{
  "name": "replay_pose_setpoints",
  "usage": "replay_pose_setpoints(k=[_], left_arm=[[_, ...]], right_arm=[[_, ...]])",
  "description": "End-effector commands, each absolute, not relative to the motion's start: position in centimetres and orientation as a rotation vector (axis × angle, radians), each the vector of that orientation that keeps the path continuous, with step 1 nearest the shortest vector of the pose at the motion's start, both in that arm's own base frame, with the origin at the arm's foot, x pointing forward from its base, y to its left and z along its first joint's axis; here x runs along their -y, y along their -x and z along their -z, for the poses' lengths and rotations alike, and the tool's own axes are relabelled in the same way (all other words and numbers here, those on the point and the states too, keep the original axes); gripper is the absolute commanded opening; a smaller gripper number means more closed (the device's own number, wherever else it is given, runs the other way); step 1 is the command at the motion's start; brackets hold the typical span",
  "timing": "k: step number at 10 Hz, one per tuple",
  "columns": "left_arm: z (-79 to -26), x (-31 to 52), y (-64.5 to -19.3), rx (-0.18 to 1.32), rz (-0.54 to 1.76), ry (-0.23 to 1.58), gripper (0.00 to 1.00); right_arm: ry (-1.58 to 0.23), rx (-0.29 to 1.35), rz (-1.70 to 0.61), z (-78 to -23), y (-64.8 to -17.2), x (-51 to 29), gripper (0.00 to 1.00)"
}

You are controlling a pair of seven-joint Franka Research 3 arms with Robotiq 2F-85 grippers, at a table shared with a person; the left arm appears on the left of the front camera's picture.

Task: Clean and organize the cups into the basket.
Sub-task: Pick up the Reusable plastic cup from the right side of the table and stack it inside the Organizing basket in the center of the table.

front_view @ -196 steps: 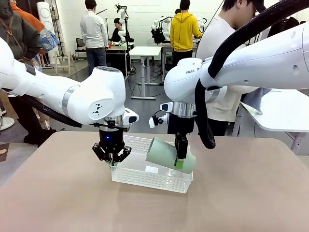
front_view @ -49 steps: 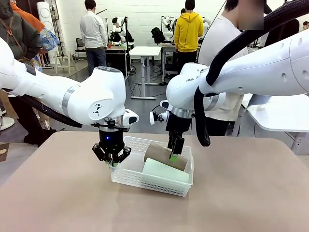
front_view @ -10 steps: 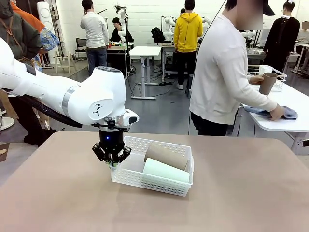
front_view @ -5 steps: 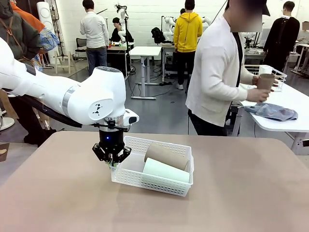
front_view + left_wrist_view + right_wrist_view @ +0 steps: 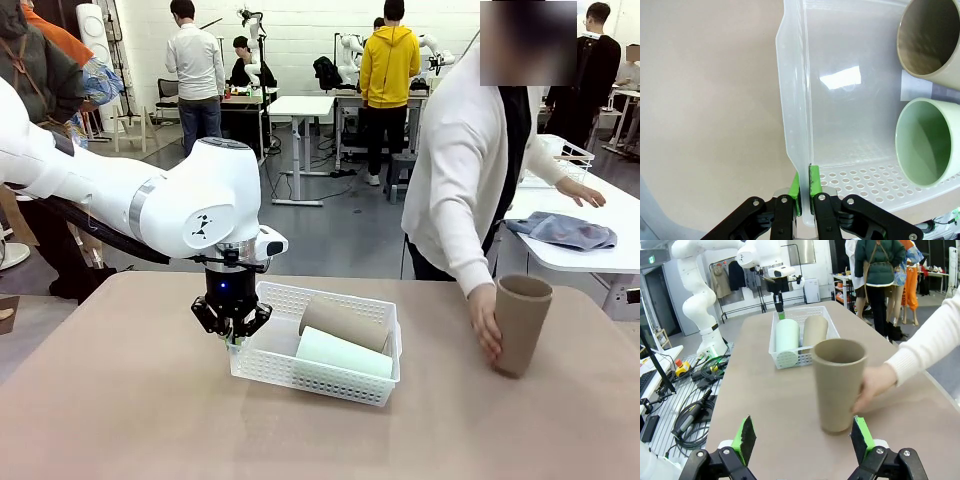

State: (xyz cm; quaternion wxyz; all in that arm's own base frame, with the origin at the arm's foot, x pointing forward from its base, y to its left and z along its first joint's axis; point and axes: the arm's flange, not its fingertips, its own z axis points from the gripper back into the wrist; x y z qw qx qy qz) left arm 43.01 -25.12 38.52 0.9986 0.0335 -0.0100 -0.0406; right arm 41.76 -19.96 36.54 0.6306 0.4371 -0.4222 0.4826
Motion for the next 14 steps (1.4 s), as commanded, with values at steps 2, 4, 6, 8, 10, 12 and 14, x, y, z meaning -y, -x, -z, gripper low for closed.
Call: replay_pose_setpoints(k=[2,4,6,8,10,12,14], left_arm=[[-38.8,25.1,-43.1,0.032,0.083,-0.077,0.00],[-38.8,25.1,-43.1,0.032,0.083,-0.077,0.00],[-38.8,25.1,-43.1,0.032,0.083,-0.077,0.00],[-38.8,25.1,-43.1,0.032,0.083,-0.077,0.00],[-38.8,25.1,-43.1,0.032,0.083,-0.077,0.00],[-38.8,25.1,-43.1,0.032,0.083,-0.077,0.00],[-38.8,25.1,-43.1,0.032,0.083,-0.077,0.00]], right_arm=[[-1.009,0.964,-1.106,-36.6,-41.6,19.8,1.00],[-1.009,0.964,-1.106,-36.6,-41.6,19.8,1.00],[-1.009,0.964,-1.106,-36.6,-41.6,19.8,1.00],[-0.981,0.955,-1.102,-35.5,-42.5,20.3,1.00],[-0.940,0.940,-1.117,-33.1,-43.5,20.7,1.00],[-0.954,0.901,-1.108,-29.8,-43.9,20.5,1.00],[-0.964,0.892,-1.106,-27.8,-44.0,19.3,1.00]])
